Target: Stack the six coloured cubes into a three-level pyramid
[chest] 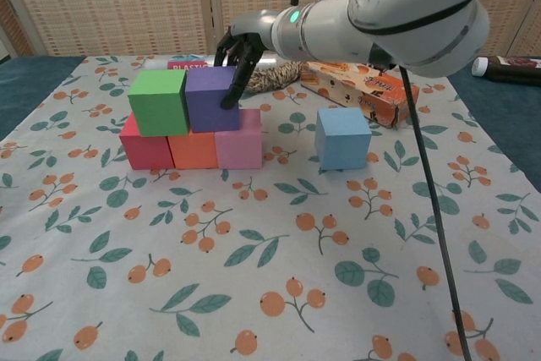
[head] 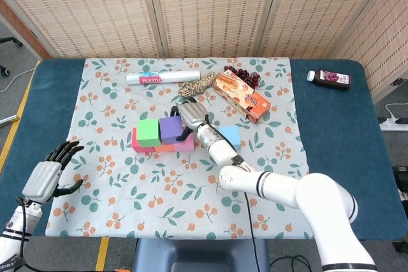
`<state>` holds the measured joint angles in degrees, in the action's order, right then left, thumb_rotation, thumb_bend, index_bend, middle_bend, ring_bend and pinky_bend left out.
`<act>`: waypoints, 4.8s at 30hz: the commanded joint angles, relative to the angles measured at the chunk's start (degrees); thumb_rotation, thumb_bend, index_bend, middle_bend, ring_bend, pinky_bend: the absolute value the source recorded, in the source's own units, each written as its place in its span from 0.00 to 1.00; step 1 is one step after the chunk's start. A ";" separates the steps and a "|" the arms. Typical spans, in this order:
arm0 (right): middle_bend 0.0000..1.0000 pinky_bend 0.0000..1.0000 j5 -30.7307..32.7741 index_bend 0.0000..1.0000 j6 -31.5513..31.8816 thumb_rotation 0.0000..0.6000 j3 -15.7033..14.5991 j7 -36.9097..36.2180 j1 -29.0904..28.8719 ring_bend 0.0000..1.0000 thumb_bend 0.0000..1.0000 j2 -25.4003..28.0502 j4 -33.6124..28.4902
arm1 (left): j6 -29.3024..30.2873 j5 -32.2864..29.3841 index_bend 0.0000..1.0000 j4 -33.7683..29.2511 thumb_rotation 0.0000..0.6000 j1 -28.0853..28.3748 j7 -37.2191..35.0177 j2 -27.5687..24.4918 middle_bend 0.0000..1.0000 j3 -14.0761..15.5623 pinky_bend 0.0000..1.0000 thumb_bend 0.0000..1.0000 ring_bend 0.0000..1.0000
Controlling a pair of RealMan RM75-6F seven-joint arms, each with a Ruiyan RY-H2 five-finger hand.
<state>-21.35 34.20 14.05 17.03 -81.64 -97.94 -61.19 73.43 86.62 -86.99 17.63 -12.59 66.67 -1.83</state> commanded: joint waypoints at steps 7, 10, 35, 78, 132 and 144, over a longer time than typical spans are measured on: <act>0.38 0.00 1.62 0.43 -0.02 1.00 0.64 1.40 -0.35 0.17 0.03 -0.79 0.43 | 0.02 0.16 0.13 0.60 1.00 -0.07 -0.79 0.17 0.05 0.13 0.14 0.30 0.01; 0.38 0.00 1.92 0.43 0.04 1.00 0.77 1.87 -0.46 0.17 0.03 -0.92 0.38 | 0.05 0.20 0.13 0.77 1.00 -0.12 -0.94 0.23 0.05 0.20 0.14 0.30 0.01; 0.38 0.00 5.60 0.42 3.32 1.00 1.45 6.23 -0.47 0.17 0.03 0.19 -3.18 | 0.14 0.64 0.13 1.42 1.00 -0.05 -1.60 0.78 0.05 0.33 0.14 0.30 0.00; 0.38 0.00 11.57 0.39 5.32 1.00 3.94 11.69 -0.94 0.17 0.03 -1.32 -3.37 | -0.11 0.87 0.13 3.20 1.00 0.01 -3.27 1.60 0.04 0.74 0.14 0.30 0.00; 0.06 0.00 1.13 0.00 10.76 1.00 3.59 5.82 9.17 0.00 0.02 12.10 -18.40 | -20.12 -3.85 0.07 6.58 1.00 15.21 3.73 4.81 0.00 -3.80 0.05 0.30 0.00; 0.06 0.00 0.09 0.00 9.12 1.00 3.51 4.79 9.05 0.00 0.02 9.31 -13.58 | -25.17 -8.30 0.04 5.60 1.00 19.02 9.61 6.22 0.00 -4.50 0.03 0.30 0.00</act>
<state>-21.18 43.37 17.54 21.88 -72.55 -88.39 -75.05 48.63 78.68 -81.29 36.31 -3.54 72.68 -6.38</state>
